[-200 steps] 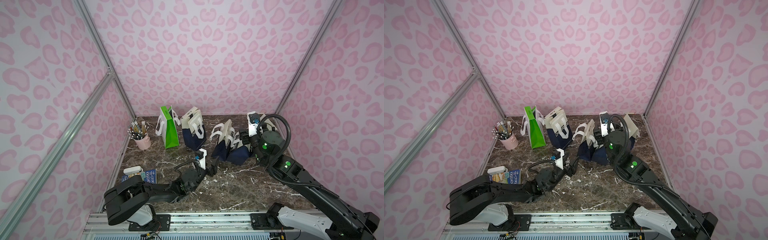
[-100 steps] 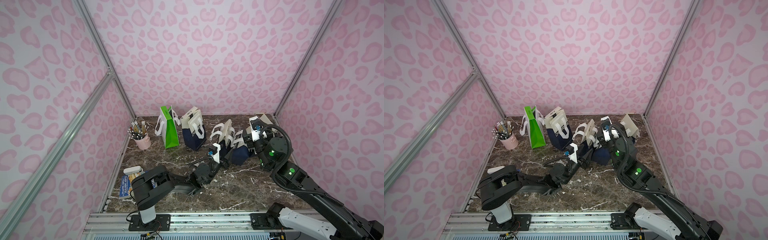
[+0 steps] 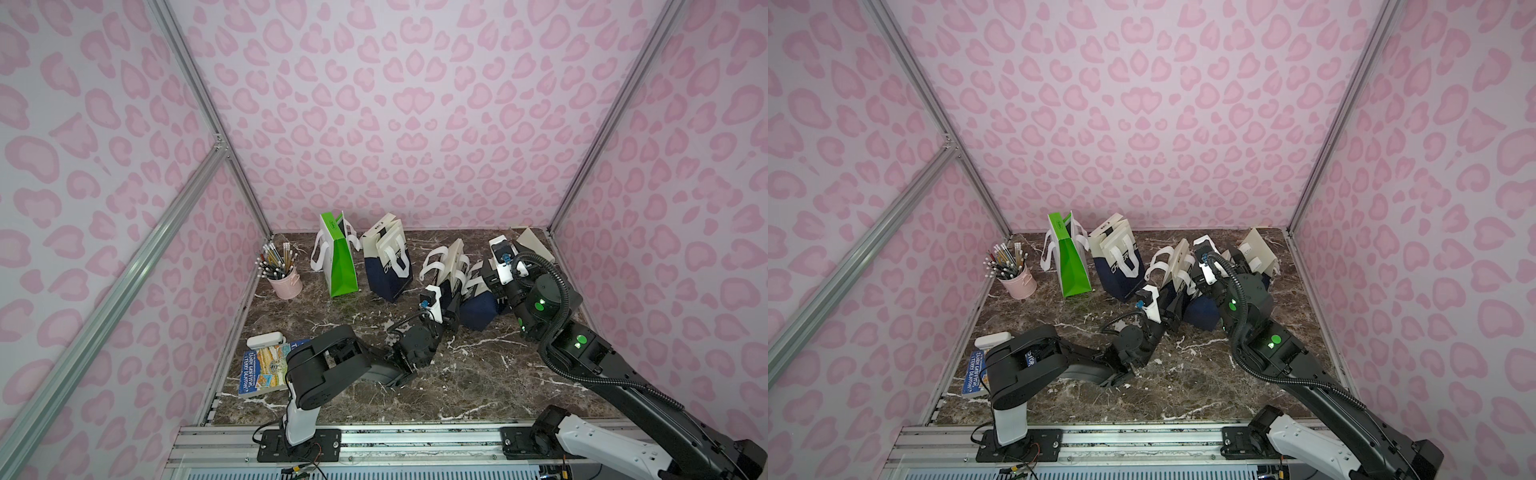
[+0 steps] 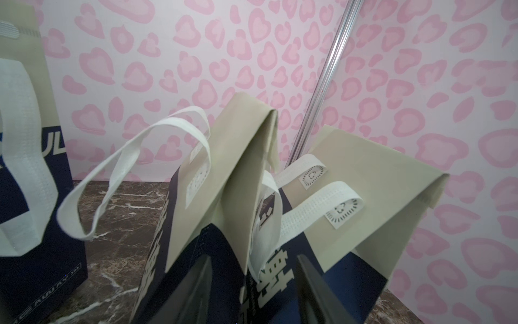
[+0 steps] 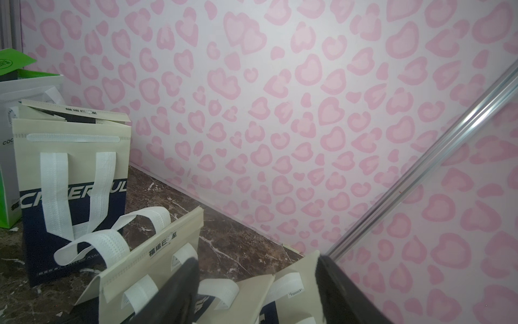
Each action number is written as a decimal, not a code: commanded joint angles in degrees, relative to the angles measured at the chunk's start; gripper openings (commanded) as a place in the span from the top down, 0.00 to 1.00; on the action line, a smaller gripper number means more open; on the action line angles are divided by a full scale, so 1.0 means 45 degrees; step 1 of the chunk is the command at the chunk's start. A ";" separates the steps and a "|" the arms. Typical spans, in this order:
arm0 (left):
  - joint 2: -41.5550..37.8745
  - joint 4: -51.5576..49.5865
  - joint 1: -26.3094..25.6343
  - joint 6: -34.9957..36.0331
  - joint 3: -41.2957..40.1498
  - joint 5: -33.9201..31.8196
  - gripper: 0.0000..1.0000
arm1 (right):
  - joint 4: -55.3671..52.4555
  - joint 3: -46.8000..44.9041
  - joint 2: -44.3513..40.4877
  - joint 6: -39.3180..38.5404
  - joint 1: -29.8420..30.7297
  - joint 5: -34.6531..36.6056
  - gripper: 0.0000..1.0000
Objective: Open the takeout bag
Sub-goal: Open the takeout bag at the center of the board.
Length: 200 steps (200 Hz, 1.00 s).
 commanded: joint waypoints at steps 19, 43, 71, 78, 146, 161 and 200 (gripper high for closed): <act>0.0535 0.0786 0.0122 -0.0274 0.0560 -0.0698 0.53 | 0.0233 0.0292 0.0336 -0.0072 -0.0312 -0.0540 0.30; 0.1011 0.0944 0.0145 -0.0418 0.0926 -0.0998 0.59 | 0.0264 0.0415 0.0530 -0.0216 -0.0398 -0.0721 0.30; 0.1496 0.0993 0.0145 -0.0623 0.1418 -0.1295 0.64 | 0.0288 0.0401 0.0663 -0.0382 -0.0456 -0.0774 0.30; 0.1614 0.1003 0.0145 -0.0626 0.1541 -0.1342 0.67 | 0.0288 0.0396 0.0673 -0.0420 -0.0467 -0.0788 0.30; 0.2219 0.0865 0.0221 -0.0561 0.2382 -0.1930 0.87 | 0.0484 0.0349 0.0902 -0.0689 -0.0644 -0.0845 0.33; 0.2222 0.0732 0.0223 -0.0564 0.2472 -0.2039 0.93 | 0.0464 0.0336 0.1031 -0.0714 -0.0678 -0.0878 0.33; 0.1942 0.0788 0.0223 -0.0106 0.2346 -0.2028 0.95 | 0.1238 -0.0181 0.1177 -0.1069 -0.0917 -0.1242 0.29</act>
